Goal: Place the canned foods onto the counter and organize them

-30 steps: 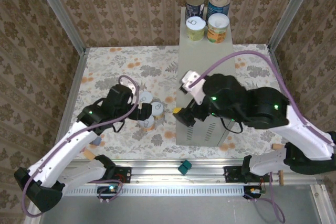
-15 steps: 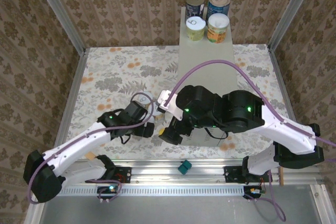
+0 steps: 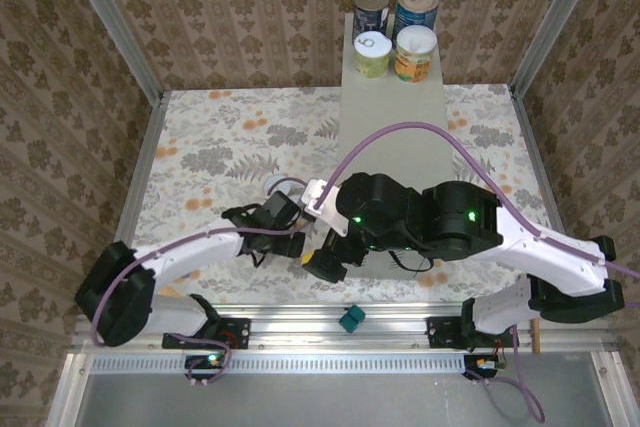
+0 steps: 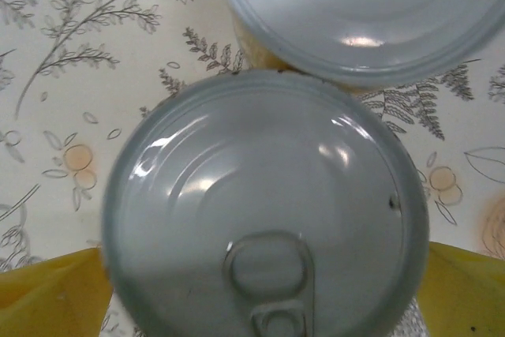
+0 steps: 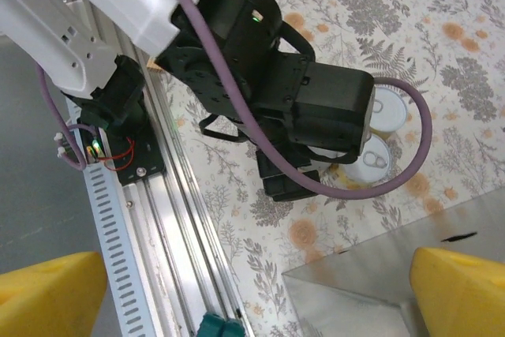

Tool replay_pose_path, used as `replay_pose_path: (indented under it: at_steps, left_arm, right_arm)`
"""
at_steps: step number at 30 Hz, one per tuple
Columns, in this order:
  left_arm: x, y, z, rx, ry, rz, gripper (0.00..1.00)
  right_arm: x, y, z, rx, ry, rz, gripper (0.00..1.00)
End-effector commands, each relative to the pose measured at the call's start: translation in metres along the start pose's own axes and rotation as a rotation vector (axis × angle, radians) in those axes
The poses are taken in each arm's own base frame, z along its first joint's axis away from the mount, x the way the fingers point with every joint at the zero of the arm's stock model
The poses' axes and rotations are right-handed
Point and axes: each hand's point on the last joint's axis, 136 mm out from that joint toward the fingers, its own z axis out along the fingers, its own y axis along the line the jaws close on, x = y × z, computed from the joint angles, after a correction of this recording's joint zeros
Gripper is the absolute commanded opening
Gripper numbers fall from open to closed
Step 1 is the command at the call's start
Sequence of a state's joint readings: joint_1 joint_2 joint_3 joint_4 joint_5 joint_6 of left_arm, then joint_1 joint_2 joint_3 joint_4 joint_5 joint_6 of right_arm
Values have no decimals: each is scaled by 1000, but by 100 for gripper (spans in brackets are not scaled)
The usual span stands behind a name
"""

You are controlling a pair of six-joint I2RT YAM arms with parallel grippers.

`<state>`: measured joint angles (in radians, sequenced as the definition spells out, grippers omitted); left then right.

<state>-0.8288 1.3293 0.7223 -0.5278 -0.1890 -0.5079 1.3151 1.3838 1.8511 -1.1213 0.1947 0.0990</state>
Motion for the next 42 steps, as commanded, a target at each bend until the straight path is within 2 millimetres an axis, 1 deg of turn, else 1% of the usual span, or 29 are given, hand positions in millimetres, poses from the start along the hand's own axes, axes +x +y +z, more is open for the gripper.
replay_pose_path:
  at_steps: [1,6,8,11,14,17,23,26,29,33,37,40,42]
  left_arm:
    - [-23,-3,5,-10,-44,15,95]
    - [-31,-12,11,-1,-33,28,86]
    - [-33,-10,9,-19,-35,26,83]
    - [-33,-2,1,-66,-32,14,80]
    - [-33,3,-9,-80,-34,15,78]
    - [-34,7,-24,-80,-51,10,76]
    - [-39,13,-60,-66,-86,11,72]
    - [-43,13,-84,-36,-113,22,72]
    - [-50,9,-113,44,-149,38,72]
    - [-59,2,-160,198,-210,41,68]
    - [-68,0,-217,307,-286,58,65]
    - [-70,-5,-251,375,-316,89,63]
    - [-70,-8,-269,408,-325,108,61]
  right_arm:
    - [-9,-2,-20,-5,-87,49,100]
    - [-3,-6,-23,9,-98,61,100]
    - [-1,-7,-23,12,-98,62,100]
    - [1,-8,-22,18,-99,63,100]
    - [1,-8,-21,19,-105,59,100]
    - [0,-7,-20,18,-109,51,100]
    - [-2,-7,-18,17,-113,42,100]
    - [-1,-6,-17,16,-113,35,100]
    - [1,-7,-17,20,-114,22,100]
    - [3,-8,-18,23,-135,3,100]
    - [3,-10,-21,26,-190,-21,100]
    - [2,-7,-24,9,-247,-51,100]
    - [0,-4,-25,-4,-271,-78,100]
